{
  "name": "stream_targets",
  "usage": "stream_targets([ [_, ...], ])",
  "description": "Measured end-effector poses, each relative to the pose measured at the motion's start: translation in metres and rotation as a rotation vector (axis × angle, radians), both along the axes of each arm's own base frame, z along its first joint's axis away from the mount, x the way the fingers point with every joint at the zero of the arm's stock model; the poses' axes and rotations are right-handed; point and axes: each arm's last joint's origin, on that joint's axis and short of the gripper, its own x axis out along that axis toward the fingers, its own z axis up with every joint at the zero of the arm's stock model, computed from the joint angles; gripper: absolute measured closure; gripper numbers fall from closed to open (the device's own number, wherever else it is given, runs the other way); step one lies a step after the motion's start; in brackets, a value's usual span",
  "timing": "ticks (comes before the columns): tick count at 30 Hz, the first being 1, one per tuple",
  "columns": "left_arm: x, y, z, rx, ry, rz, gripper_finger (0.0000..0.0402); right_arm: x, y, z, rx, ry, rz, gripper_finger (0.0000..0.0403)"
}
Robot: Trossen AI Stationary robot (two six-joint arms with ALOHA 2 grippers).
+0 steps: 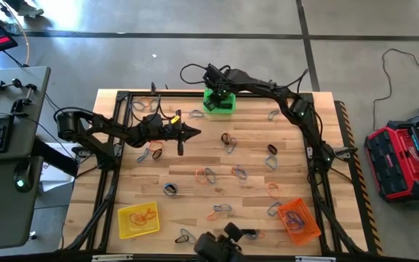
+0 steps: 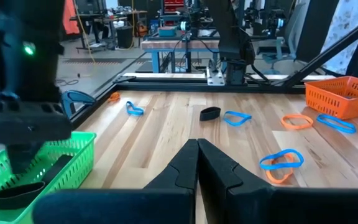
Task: Sort rubber bands into baskets
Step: Put the blue rubber band into the orange bin
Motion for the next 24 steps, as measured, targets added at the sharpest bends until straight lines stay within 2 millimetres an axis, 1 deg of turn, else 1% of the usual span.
stream_targets([
  [3, 0.0, 0.0, 0.0, -0.005, -0.005, 0.003, 0.0401, 0.005, 0.0, 0.012, -0.069, -0.021, 0.037, 0.0317],
  [7, 0.0, 0.001, 0.0, -0.009, -0.005, 0.014, 0.0401, 0.009, -0.002, 0.019, -0.123, -0.058, 0.063, 0.0381],
  [8, 0.0, 0.001, 0.0, -0.009, -0.005, 0.019, 0.0401, 0.009, -0.004, 0.021, -0.137, -0.08, 0.061, 0.0391],
  [9, 0.0, 0.002, 0.001, -0.008, -0.006, 0.03, 0.0401, 0.008, -0.005, 0.023, -0.146, -0.102, 0.062, 0.0396],
  [13, -0.003, 0.003, 0.004, -0.005, 0.004, 0.09, 0.0401, 0.006, -0.002, 0.027, -0.17, -0.167, 0.088, 0.039],
  [15, -0.006, 0.006, 0.005, -0.011, 0.022, 0.104, 0.0401, 0.004, 0.002, 0.03, -0.19, -0.189, 0.103, 0.0398],
  [18, -0.011, 0.011, 0.007, -0.038, 0.048, 0.136, 0.0401, -0.001, 0.008, 0.041, -0.227, -0.257, 0.113, 0.0399],
  [21, -0.017, 0.018, 0.006, -0.065, 0.096, 0.172, 0.0401, -0.011, 0.015, 0.052, -0.253, -0.337, 0.123, 0.0401],
  [24, -0.023, 0.027, 0.004, -0.111, 0.162, 0.217, 0.0401, -0.028, 0.025, 0.059, -0.282, -0.415, 0.135, 0.0402],
])
